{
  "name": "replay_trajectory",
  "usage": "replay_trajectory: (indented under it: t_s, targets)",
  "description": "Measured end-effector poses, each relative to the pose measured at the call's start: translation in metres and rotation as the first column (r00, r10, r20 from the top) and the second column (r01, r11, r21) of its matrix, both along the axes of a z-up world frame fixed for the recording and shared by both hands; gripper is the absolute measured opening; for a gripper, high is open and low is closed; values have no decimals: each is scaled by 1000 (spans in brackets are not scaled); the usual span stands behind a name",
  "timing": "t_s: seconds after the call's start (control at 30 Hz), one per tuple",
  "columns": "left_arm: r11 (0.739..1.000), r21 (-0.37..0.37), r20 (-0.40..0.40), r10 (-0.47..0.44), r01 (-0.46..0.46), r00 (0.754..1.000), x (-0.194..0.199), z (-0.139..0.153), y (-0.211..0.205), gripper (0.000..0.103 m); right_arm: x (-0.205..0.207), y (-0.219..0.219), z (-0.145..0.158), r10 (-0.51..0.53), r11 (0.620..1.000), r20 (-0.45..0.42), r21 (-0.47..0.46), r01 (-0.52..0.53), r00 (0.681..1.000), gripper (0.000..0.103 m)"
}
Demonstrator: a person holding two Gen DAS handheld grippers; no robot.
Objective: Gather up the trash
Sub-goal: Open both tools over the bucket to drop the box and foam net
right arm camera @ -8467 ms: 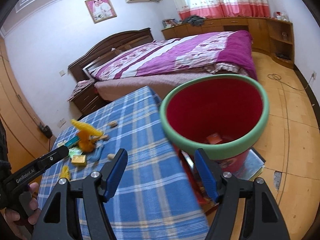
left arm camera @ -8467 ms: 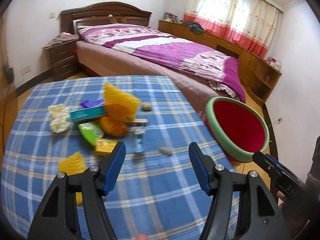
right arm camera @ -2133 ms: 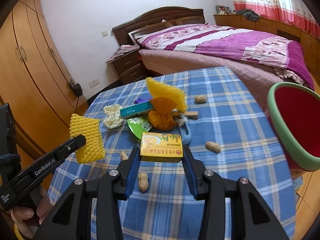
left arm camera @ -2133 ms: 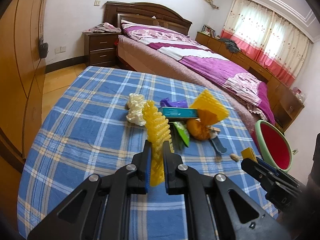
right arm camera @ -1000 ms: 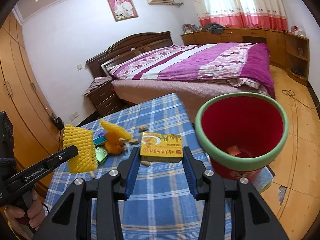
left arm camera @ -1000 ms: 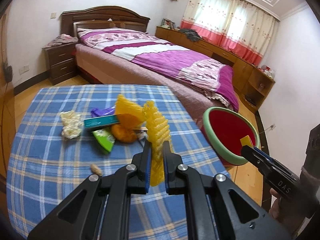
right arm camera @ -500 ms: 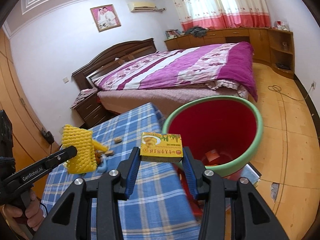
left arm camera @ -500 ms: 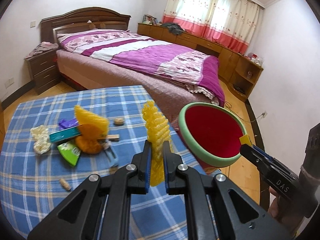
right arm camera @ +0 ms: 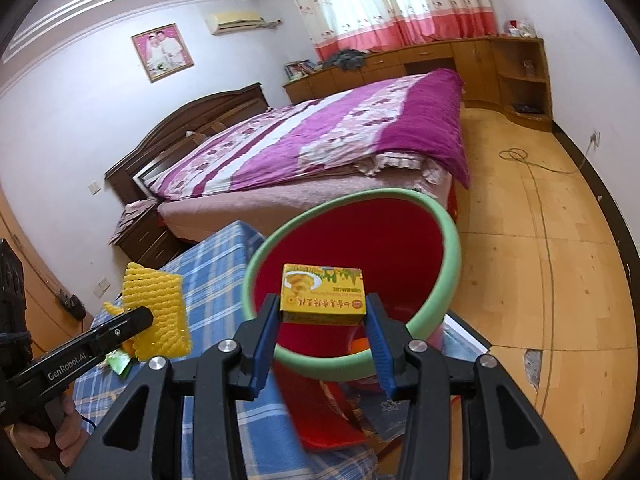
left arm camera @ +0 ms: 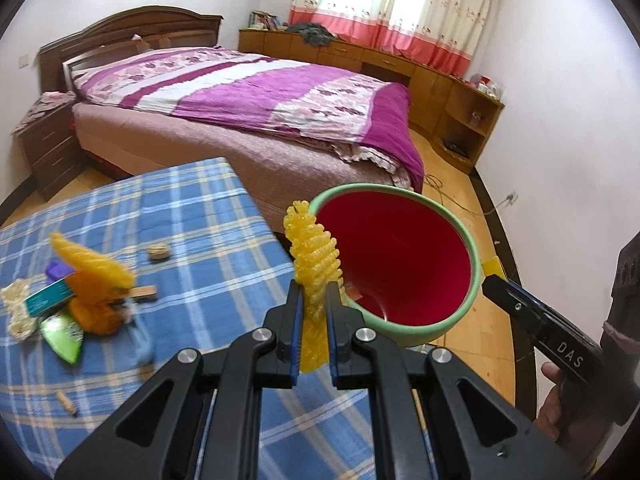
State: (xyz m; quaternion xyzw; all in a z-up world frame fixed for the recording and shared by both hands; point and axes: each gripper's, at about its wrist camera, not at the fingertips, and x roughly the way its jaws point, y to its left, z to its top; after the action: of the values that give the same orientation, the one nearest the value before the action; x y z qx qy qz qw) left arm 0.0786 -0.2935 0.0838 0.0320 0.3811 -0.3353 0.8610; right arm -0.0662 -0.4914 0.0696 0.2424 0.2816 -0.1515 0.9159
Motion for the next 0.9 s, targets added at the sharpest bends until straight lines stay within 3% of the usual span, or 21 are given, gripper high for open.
replay_trajectory:
  t_s: [0.4,0.7,0.9]
  targets:
    - [995,32,-29,-89,89,996,20,-31,-58,9,20,-33,-28,-44,999,-58,23,45,997,45]
    - [991,0,-97,-134,135,986,32,-51,-71,9,28,-45,-44,-52,997,-88,54,57,995,47]
    - [992,-8,-109,-128,128,986,34,-52,-71,30,30,-43,-41,-49,997,-77,58,53,996,59]
